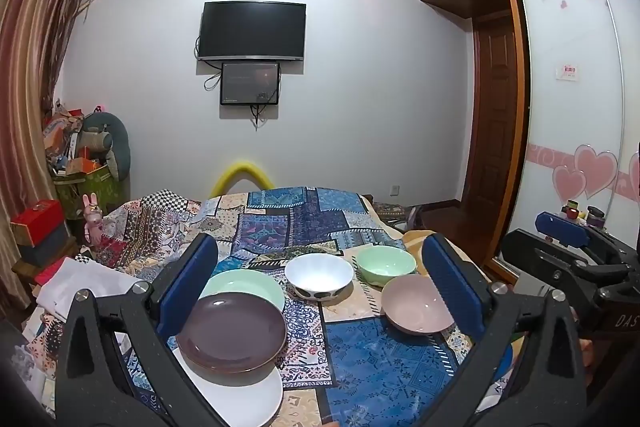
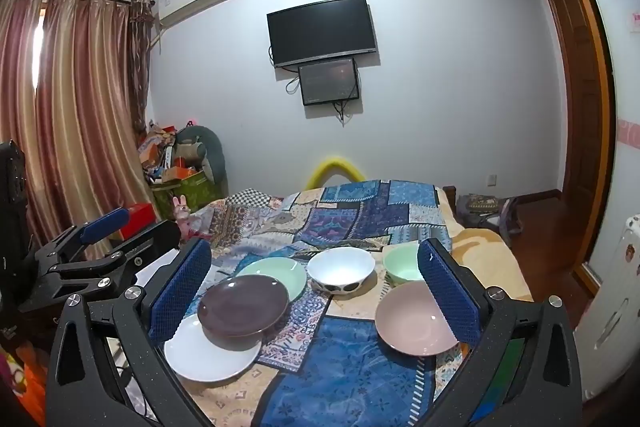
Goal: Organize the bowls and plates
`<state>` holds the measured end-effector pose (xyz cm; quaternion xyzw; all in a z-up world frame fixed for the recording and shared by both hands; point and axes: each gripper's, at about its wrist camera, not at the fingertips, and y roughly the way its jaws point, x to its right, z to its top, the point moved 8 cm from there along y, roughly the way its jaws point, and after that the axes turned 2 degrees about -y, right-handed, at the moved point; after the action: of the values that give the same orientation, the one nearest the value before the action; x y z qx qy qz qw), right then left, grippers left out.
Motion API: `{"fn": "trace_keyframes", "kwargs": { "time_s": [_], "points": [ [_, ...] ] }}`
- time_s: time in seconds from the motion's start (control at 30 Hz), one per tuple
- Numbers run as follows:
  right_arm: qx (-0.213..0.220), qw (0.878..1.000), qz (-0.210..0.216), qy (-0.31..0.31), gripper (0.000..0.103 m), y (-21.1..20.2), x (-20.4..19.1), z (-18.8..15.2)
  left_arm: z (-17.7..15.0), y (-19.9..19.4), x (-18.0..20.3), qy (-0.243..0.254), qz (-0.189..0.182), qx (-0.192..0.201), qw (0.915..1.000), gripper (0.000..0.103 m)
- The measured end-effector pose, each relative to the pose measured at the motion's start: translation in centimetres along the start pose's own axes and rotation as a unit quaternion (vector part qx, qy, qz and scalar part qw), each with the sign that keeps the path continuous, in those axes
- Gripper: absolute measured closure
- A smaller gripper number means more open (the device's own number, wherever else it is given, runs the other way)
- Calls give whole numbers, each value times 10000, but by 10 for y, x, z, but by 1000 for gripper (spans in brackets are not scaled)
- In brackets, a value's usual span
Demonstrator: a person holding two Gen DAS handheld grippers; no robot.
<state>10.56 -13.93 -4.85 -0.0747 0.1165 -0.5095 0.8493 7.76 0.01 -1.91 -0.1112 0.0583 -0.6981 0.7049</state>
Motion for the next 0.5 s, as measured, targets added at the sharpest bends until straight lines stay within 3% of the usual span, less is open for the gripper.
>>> {"fn": "trace_keyframes", "kwargs": {
  "time_s": [0.5],
  "points": [
    [22, 10000, 7, -14, 0, -1, -1, -2, -5, 5, 5, -30, 5, 30, 10000, 0]
  ]
}}
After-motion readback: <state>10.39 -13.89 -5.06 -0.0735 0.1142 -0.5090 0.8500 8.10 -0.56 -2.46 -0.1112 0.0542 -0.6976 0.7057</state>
